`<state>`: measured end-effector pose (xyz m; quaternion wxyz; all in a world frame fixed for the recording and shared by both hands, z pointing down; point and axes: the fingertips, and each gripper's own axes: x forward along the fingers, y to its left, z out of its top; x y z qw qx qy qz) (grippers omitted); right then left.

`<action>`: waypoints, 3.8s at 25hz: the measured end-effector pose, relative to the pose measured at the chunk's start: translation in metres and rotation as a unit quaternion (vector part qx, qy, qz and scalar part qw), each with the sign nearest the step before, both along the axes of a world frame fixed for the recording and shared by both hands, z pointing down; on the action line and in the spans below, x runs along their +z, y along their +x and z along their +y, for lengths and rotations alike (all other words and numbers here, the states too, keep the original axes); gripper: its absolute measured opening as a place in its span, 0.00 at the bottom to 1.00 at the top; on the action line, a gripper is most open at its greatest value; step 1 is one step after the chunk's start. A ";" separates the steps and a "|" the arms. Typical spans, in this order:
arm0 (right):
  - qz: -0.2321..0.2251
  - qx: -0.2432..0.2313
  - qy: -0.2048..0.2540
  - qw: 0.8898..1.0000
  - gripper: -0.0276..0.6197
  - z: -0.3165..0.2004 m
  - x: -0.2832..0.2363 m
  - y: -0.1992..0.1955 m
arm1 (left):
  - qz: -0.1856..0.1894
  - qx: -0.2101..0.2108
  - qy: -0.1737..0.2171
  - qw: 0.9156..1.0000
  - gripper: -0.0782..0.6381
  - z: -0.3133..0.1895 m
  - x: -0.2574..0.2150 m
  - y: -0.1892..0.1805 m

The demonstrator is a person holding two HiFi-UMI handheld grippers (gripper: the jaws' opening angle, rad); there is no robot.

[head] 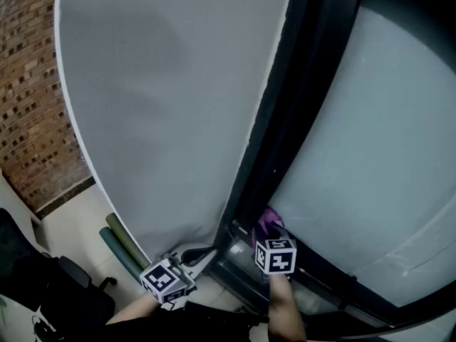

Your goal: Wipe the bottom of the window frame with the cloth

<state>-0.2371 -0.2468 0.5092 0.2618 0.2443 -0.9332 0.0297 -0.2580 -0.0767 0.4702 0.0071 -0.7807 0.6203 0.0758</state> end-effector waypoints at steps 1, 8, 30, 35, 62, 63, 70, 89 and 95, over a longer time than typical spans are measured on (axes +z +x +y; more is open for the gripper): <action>0.001 0.001 0.005 1.000 0.16 0.000 0.000 0.000 | 0.001 0.003 0.000 1.000 0.11 -0.001 0.000 0.000; 0.026 0.003 0.033 0.999 0.16 -0.008 0.003 -0.008 | 0.001 0.020 0.002 1.000 0.11 -0.007 0.001 0.007; 0.036 0.073 0.055 0.995 0.16 -0.017 0.002 0.067 | 0.008 0.068 -0.005 0.998 0.11 -0.019 0.004 0.029; 0.027 0.090 0.044 0.995 0.16 -0.020 0.003 0.083 | 0.001 0.087 -0.001 0.996 0.11 -0.027 0.001 0.040; 0.006 0.203 0.027 0.979 0.16 -0.035 0.003 0.187 | -0.005 0.184 -0.017 0.983 0.11 -0.059 0.008 0.100; 0.006 0.208 0.027 0.978 0.16 -0.035 0.003 0.190 | -0.005 0.187 -0.019 0.982 0.11 -0.059 0.008 0.102; -0.001 0.240 0.027 0.970 0.16 -0.034 0.003 0.214 | -0.001 0.212 -0.024 0.977 0.11 -0.065 0.010 0.116; -0.010 0.306 0.027 0.952 0.16 -0.035 0.003 0.269 | 0.003 0.271 -0.030 0.962 0.11 -0.078 0.014 0.149; -0.014 0.327 0.030 0.945 0.16 -0.033 0.003 0.285 | 0.000 0.293 -0.038 0.955 0.11 -0.084 0.019 0.162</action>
